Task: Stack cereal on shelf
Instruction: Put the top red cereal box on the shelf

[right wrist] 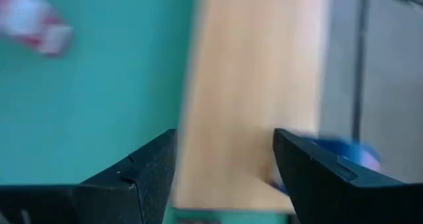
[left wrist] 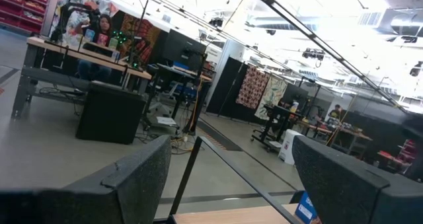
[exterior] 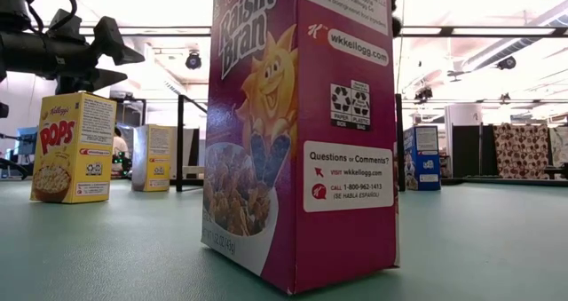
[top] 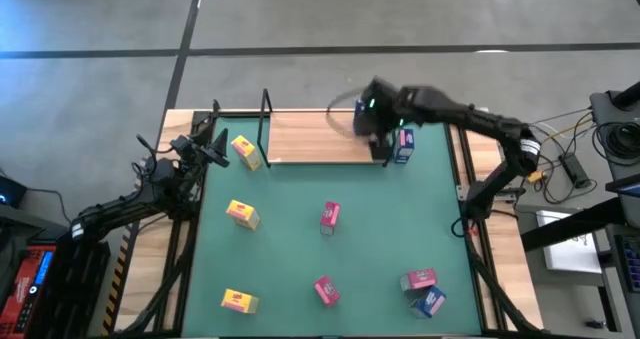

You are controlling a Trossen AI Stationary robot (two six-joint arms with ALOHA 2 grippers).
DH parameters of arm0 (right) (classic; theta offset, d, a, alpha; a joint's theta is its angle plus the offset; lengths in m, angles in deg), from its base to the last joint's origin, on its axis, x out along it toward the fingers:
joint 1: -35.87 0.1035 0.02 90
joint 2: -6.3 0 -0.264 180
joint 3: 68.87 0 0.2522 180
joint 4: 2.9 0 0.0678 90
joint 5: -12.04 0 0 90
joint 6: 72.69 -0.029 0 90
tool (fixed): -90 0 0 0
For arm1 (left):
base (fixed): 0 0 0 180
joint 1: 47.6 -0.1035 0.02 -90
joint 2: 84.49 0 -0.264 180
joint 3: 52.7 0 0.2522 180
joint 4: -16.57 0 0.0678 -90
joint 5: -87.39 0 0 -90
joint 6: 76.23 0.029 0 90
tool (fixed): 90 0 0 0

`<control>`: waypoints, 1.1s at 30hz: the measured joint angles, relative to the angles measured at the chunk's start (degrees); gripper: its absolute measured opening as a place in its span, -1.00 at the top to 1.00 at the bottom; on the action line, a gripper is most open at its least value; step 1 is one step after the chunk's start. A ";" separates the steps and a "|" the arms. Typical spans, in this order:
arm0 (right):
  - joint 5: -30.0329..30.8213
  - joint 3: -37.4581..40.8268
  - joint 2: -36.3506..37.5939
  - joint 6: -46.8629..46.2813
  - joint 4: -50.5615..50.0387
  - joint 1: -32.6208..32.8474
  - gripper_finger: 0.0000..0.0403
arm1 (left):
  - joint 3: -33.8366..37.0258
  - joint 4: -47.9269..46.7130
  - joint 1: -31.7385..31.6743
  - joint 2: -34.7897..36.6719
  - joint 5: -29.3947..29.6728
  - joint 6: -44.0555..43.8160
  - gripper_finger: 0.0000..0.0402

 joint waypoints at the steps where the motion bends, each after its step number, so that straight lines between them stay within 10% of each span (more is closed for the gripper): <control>1: 0.57 0.00 -0.39 0.17 -0.06 2.73 -0.15 | 0.00 -0.01 -0.01 -0.02 -0.01 0.00 -0.49; 12: 4.66 0.00 -8.72 5.22 1.02 20.58 -0.11 | -0.01 -0.02 0.00 0.00 -0.02 0.00 -0.49; 33: 4.91 0.02 -16.00 18.72 11.09 28.50 -0.45 | 0.00 -0.02 -0.01 -0.01 -0.02 0.00 -0.49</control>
